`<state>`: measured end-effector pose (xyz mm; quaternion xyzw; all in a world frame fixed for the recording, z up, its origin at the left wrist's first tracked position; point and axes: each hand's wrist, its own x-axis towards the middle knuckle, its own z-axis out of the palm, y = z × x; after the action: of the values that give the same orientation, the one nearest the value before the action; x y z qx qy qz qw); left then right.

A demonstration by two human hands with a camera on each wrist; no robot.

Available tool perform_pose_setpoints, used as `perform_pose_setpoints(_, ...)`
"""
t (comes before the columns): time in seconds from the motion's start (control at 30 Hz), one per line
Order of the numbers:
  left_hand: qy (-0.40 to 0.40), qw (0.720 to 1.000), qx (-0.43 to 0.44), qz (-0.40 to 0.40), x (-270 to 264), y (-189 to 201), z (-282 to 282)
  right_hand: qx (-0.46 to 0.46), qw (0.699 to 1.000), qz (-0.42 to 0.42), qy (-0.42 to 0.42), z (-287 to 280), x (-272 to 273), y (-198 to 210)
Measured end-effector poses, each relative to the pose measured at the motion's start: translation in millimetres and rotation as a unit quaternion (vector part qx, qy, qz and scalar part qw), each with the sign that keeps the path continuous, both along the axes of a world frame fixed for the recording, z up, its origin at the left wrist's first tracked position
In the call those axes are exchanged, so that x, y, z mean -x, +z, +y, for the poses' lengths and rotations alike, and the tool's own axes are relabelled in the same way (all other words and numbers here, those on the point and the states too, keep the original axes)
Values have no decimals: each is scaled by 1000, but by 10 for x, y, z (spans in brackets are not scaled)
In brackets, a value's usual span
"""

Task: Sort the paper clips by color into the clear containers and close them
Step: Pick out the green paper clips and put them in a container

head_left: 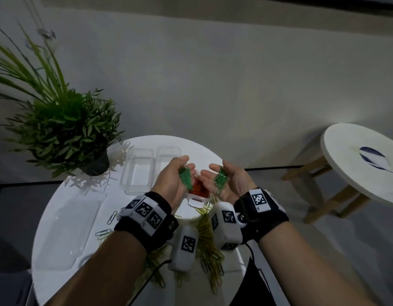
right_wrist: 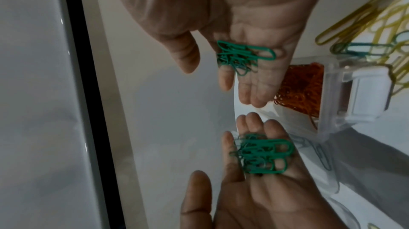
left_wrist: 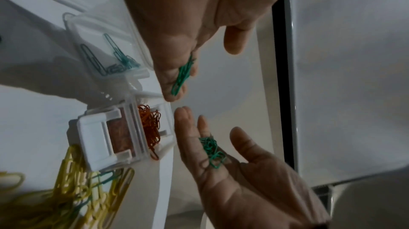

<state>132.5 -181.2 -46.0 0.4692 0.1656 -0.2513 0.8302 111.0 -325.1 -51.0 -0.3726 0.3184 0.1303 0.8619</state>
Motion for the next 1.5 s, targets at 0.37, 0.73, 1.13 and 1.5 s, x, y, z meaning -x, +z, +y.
perform_pose_setpoints(0.37,-101,991,-82,-37,-36,-135,-96,-12,998,-3,-68,-88,-104,-189)
perform_pose_setpoints(0.73,-265,641,-635,-341,-37,-249,-152,-31,987,22,-154,-371,46,-254)
perform_pose_setpoints(1.13,-345,467,-723,-374,-56,-186,-342,-60,987,51,-143,-477,194,-336)
perform_pose_setpoints(1.5,-291,642,-610,-361,-121,-171,-191,-51,989,40,-130,-499,180,-265)
